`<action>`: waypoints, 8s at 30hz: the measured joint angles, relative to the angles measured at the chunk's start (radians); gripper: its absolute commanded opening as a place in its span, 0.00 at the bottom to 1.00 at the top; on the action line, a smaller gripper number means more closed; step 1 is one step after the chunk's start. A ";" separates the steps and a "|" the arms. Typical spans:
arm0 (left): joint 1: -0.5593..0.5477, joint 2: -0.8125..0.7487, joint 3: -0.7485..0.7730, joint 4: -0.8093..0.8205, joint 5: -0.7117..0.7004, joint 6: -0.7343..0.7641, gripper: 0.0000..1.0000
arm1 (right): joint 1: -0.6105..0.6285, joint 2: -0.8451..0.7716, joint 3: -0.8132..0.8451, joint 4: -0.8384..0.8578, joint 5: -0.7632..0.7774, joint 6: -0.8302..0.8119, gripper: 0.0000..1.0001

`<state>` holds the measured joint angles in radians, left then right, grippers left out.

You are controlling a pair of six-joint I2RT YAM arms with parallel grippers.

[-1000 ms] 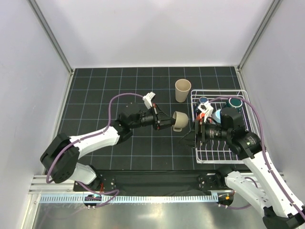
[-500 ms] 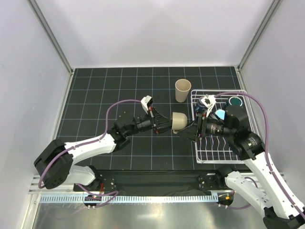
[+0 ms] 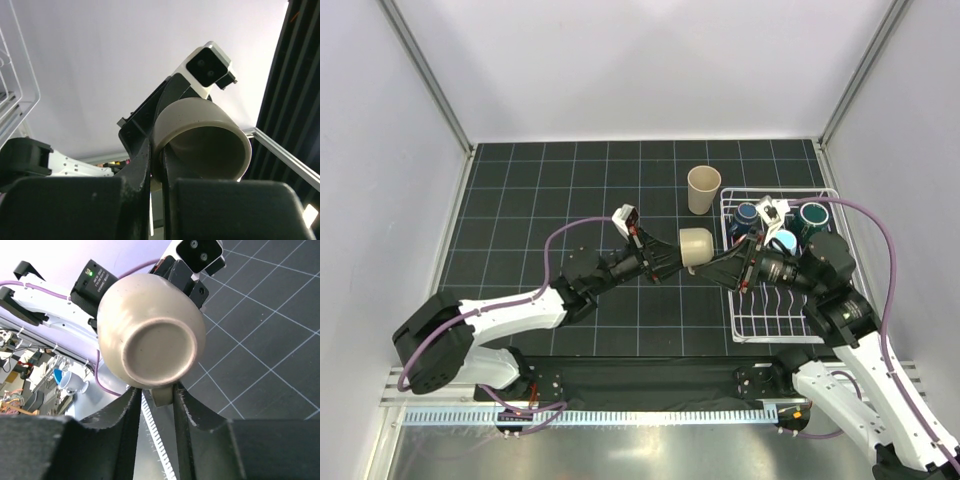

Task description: Load the cups into the dish rack

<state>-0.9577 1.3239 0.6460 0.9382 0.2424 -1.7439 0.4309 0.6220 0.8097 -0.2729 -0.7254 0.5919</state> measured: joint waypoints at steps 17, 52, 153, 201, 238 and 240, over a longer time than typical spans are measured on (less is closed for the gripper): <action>-0.070 0.018 -0.085 0.097 -0.105 -0.023 0.49 | 0.005 -0.063 -0.014 -0.010 0.009 0.088 0.04; -0.071 -0.444 0.260 -1.377 -0.301 0.598 0.60 | 0.006 0.156 0.298 -1.057 0.922 0.310 0.04; 0.409 -0.012 0.708 -1.957 0.153 1.083 0.63 | -0.663 0.397 0.321 -1.047 0.811 0.230 0.66; 0.490 -0.024 0.810 -2.097 -0.090 1.072 0.68 | 0.008 1.588 1.360 -0.672 0.846 -0.365 0.41; 0.535 0.010 0.810 -2.110 -0.081 1.101 0.68 | 0.026 1.611 1.418 -0.685 1.060 -0.439 0.56; 0.535 0.010 0.810 -2.110 -0.081 1.102 0.68 | 0.026 1.633 1.417 -0.687 1.059 -0.440 0.54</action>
<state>-0.4229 1.3338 1.4563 -1.1721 0.1612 -0.6422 0.4568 2.2555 2.2269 -0.9596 0.3336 0.1520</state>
